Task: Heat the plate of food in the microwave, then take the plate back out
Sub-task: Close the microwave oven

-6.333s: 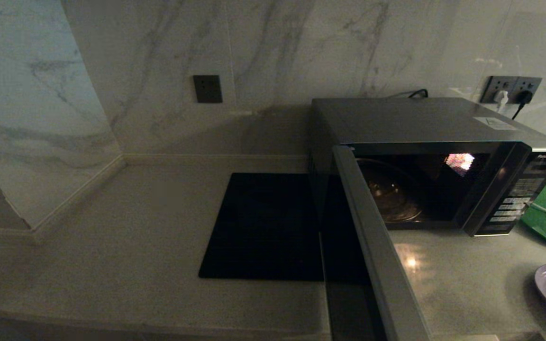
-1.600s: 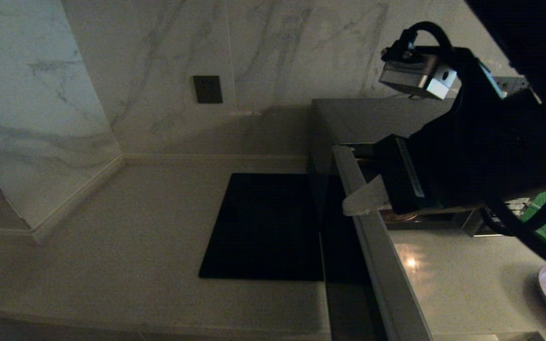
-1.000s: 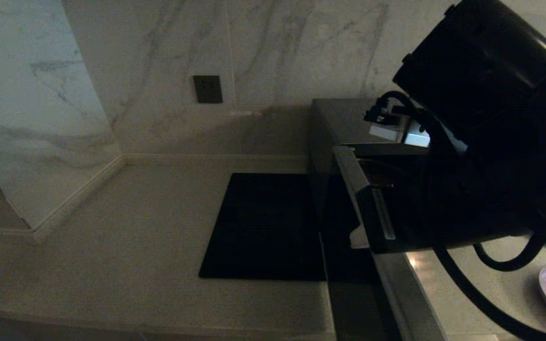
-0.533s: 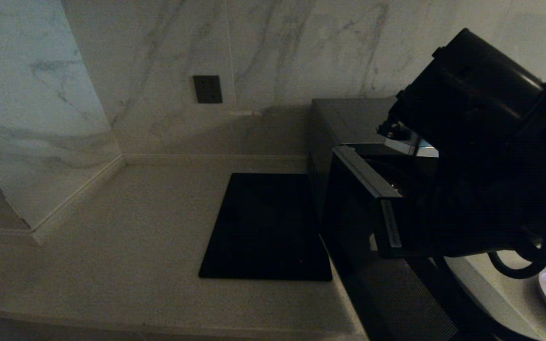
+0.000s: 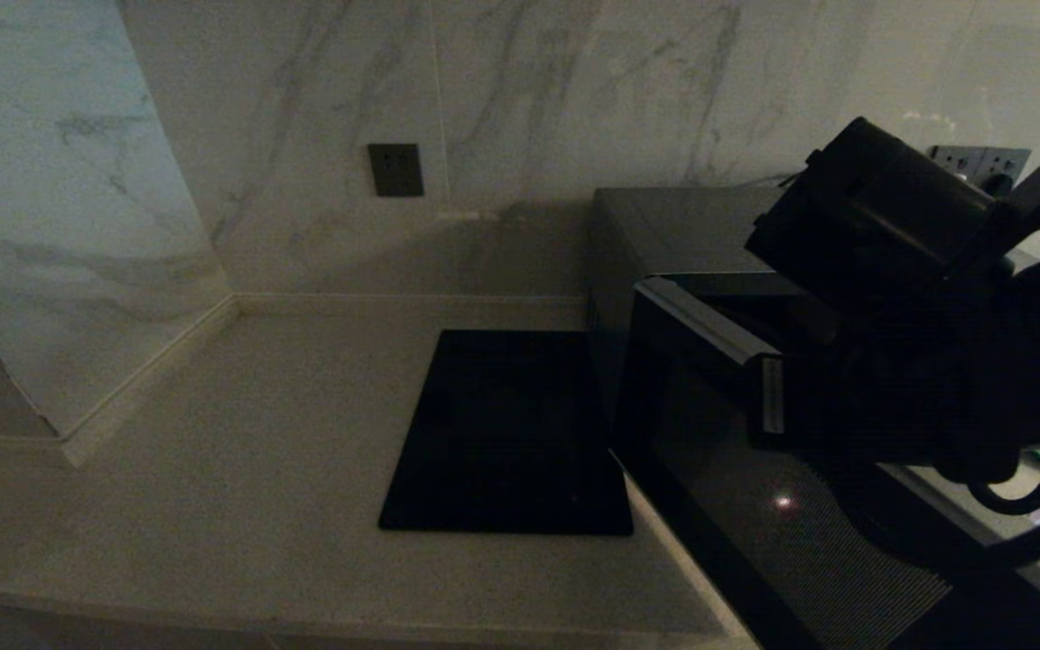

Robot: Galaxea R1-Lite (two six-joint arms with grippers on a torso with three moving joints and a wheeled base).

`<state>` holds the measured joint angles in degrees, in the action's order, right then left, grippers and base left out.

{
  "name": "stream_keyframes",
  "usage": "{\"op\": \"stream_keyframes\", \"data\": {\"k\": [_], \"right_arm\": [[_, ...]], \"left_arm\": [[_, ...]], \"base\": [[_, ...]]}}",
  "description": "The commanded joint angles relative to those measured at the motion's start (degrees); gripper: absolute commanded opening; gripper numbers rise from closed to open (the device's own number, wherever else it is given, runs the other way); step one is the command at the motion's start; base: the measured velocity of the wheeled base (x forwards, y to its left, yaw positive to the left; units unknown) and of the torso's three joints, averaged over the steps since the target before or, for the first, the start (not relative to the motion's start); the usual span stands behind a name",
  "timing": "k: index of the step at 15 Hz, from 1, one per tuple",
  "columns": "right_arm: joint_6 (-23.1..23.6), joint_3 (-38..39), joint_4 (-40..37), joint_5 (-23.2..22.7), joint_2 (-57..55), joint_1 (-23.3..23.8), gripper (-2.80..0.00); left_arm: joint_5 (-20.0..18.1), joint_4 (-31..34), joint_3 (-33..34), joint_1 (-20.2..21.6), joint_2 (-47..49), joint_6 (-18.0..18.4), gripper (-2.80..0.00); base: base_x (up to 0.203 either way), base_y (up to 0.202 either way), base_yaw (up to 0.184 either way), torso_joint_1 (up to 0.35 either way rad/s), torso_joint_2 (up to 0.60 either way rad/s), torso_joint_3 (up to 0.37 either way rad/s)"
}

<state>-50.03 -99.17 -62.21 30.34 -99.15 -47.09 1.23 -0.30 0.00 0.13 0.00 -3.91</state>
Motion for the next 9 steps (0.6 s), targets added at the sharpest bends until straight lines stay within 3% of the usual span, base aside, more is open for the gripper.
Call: {"op": "stream_keyframes", "data": {"k": [1, 4, 9], "right_arm": [[-0.28, 1.09, -0.37, 0.16, 1.7, 1.32, -2.8], [-0.33, 2.08, -0.31, 0.2, 3.12, 3.92, -2.8], [-0.41, 3.45, -0.03, 0.16, 4.93, 12.61, -2.8]], "left_arm": [[0.04, -0.05, 0.0, 0.04, 0.0, -0.04, -2.8], [0.08, -0.06, 0.0, 0.0, 0.05, -0.04, -2.8], [0.09, -0.05, 0.0, -0.05, 0.08, -0.04, -2.8]], "base": [[0.0, 0.0, 0.0, 0.0, 0.0, 0.0], [0.0, 0.0, 0.0, 0.0, 0.0, 0.0], [0.0, 0.0, 0.0, 0.0, 0.0, 0.0]]}}
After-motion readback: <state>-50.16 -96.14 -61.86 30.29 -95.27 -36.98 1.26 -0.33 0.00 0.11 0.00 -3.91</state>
